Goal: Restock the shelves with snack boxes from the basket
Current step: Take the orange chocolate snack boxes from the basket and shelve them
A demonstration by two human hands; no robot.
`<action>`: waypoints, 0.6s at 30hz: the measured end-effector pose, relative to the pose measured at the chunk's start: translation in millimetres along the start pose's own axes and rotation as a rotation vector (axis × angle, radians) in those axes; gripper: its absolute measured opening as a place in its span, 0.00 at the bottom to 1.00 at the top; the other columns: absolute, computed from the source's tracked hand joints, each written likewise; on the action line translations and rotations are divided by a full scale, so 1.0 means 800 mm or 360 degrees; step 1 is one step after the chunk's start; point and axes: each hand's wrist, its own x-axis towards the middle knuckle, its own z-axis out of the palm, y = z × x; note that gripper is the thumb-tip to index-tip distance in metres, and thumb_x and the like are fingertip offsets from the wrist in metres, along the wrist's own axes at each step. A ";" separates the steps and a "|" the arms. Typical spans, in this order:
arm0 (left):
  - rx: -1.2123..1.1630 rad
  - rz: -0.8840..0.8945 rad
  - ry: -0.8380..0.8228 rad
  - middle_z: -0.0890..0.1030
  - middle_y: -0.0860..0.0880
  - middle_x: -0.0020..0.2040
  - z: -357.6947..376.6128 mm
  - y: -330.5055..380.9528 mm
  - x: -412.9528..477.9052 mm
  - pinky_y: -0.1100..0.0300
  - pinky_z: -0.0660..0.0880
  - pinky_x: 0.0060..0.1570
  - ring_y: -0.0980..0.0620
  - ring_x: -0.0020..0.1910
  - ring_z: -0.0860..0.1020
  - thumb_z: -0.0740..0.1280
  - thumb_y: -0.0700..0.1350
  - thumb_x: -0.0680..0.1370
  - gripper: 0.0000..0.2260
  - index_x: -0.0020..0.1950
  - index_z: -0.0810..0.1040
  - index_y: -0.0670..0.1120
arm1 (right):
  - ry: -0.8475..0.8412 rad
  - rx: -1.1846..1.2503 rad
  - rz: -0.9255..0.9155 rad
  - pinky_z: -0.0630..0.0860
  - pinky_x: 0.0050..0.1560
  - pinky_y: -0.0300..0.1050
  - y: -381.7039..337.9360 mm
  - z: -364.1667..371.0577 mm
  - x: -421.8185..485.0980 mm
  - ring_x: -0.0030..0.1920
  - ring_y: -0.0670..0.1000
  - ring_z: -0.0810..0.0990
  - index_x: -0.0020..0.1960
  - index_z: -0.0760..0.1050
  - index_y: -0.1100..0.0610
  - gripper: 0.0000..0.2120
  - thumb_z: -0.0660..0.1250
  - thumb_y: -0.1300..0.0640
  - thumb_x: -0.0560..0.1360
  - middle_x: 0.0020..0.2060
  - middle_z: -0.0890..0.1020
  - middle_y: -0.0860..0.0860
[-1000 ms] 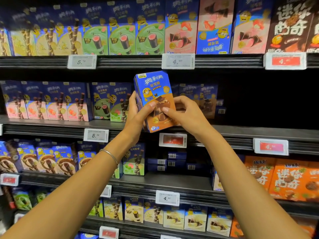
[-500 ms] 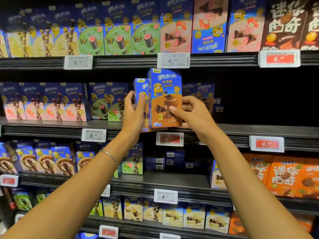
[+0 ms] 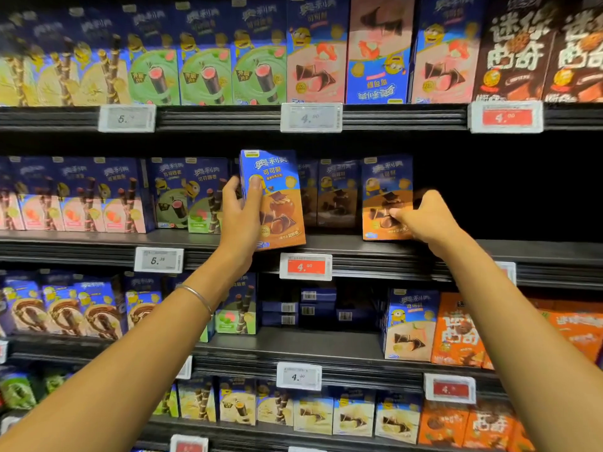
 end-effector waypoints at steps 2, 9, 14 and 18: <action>-0.0003 -0.0011 -0.0014 0.85 0.53 0.56 0.004 0.000 0.001 0.65 0.82 0.38 0.57 0.47 0.88 0.62 0.56 0.87 0.25 0.80 0.63 0.46 | 0.0006 -0.0082 0.0009 0.75 0.39 0.46 0.014 0.004 0.018 0.45 0.51 0.80 0.46 0.67 0.49 0.15 0.75 0.51 0.74 0.47 0.80 0.52; 0.0023 -0.0023 -0.0044 0.86 0.55 0.51 0.019 0.002 0.000 0.67 0.80 0.35 0.59 0.44 0.88 0.62 0.56 0.86 0.24 0.78 0.64 0.44 | 0.0053 -0.0581 -0.0142 0.68 0.33 0.40 0.038 0.023 0.060 0.35 0.47 0.74 0.47 0.73 0.53 0.07 0.70 0.52 0.75 0.39 0.75 0.50; 0.0046 -0.0042 -0.0042 0.85 0.54 0.53 0.025 0.001 -0.003 0.68 0.80 0.34 0.61 0.43 0.87 0.62 0.56 0.86 0.28 0.81 0.61 0.44 | 0.0017 -0.0935 -0.0136 0.64 0.30 0.40 0.034 0.031 0.078 0.30 0.48 0.69 0.34 0.68 0.55 0.12 0.67 0.55 0.74 0.33 0.72 0.51; 0.0025 -0.0034 -0.0064 0.86 0.52 0.54 0.029 0.005 -0.004 0.66 0.81 0.35 0.58 0.45 0.88 0.62 0.56 0.86 0.26 0.80 0.62 0.43 | -0.0085 -0.1088 -0.0108 0.69 0.40 0.45 0.030 0.039 0.089 0.35 0.53 0.72 0.39 0.72 0.58 0.10 0.63 0.55 0.77 0.43 0.77 0.57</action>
